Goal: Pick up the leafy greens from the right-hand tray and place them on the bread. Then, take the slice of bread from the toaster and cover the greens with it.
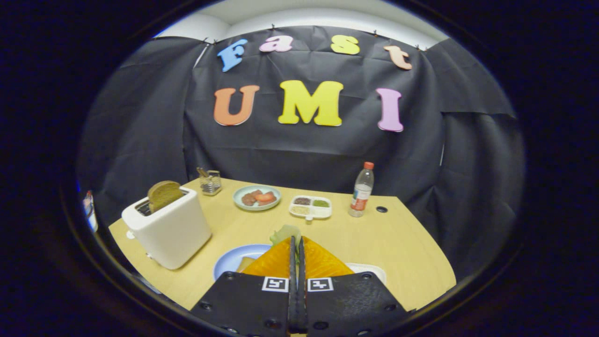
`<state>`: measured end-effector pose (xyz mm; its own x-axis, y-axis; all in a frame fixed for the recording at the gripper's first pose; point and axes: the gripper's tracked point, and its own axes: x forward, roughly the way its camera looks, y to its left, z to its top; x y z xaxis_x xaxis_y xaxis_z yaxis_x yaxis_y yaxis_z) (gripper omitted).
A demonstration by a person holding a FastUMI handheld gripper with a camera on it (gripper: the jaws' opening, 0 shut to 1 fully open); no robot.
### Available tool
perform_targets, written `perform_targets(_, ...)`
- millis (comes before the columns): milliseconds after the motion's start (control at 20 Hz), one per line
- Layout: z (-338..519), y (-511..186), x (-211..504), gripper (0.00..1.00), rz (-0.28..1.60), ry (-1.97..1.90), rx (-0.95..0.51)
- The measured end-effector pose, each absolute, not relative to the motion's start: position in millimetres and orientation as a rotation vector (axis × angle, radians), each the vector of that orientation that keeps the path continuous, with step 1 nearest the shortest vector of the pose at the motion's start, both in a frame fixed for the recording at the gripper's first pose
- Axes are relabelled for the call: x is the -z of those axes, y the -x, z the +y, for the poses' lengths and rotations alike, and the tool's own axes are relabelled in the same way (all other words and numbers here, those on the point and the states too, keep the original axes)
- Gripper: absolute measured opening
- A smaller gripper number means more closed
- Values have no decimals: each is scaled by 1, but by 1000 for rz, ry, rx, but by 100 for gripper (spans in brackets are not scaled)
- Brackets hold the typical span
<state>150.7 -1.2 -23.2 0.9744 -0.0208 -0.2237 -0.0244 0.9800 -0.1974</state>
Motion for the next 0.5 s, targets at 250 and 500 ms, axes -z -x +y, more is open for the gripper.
perform_targets(250,77,-154,63,0,290,223,-143)
perform_targets(500,62,-194,99,0,354,211,-85)
